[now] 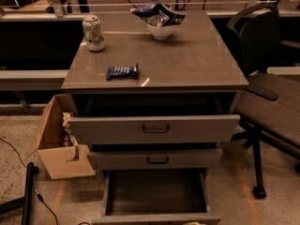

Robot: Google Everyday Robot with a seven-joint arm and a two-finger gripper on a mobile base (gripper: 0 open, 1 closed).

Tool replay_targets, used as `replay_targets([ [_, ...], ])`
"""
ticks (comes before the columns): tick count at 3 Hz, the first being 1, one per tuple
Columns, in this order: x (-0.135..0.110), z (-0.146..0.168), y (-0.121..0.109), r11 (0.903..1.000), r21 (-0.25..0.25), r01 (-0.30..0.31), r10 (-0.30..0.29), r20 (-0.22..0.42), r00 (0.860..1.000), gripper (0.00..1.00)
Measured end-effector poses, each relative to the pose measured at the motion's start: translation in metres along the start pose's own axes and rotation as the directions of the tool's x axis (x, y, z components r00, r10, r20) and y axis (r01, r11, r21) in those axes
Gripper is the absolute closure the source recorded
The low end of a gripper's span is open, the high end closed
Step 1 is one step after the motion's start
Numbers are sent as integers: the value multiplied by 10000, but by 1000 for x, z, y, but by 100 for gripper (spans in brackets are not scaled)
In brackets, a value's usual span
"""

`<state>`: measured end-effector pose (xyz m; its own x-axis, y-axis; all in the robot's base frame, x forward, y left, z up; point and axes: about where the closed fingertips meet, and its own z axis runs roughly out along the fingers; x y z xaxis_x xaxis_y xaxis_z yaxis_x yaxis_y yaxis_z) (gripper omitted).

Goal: Close bottom drawer

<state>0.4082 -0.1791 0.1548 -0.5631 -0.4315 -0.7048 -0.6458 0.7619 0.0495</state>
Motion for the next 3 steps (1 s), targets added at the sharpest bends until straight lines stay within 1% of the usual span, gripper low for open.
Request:
replay_targets([
  [1, -17, 26, -13, 10000, 59, -14, 11, 545, 9985, 100],
  [2, -36, 51, -24, 9999, 9, 161, -161, 1001, 9948, 100],
  [3, -54, 69, -44, 9982, 78, 596, -601, 1257, 9902, 100],
])
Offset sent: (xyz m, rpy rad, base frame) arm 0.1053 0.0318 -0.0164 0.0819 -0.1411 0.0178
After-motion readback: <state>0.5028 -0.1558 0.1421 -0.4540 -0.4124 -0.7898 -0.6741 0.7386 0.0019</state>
